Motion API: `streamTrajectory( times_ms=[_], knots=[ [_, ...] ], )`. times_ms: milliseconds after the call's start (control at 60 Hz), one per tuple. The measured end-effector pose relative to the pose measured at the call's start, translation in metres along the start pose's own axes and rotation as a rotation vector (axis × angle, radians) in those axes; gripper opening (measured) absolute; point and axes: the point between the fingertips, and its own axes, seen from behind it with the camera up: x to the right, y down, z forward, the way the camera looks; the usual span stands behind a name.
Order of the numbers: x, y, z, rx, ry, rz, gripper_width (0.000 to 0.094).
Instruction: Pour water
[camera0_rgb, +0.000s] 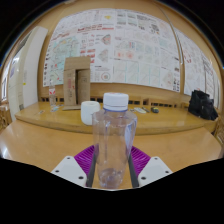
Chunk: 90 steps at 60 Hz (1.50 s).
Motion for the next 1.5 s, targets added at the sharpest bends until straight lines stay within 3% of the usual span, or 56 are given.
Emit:
streamTrajectory(
  times_ms=[200,450,683,833,933,1033,1133,1317,1500],
  knots=[
    [0.005,-0.002,0.004,0.0,0.062,0.009,0.0339],
    [0.071,-0.032,0.0,-0.037,0.233,-0.115,0.0335],
    [0.175,-0.162,0.043,0.026,0.435,-0.513,0.0336],
    [0.178,-0.266,0.092,0.111,0.513,-0.946,0.0334],
    [0.136,-0.315,0.128,0.189,0.485,-1.254,0.0337],
    [0.082,-0.331,0.165,0.247,0.448,-1.603,0.0335],
    [0.037,-0.316,0.196,0.284,0.362,-1.846,0.0333],
    [-0.007,-0.275,0.24,0.241,0.318,-2.255,0.0334],
    [-0.022,-0.243,0.25,0.229,0.252,-2.329,0.0336]
  ],
)
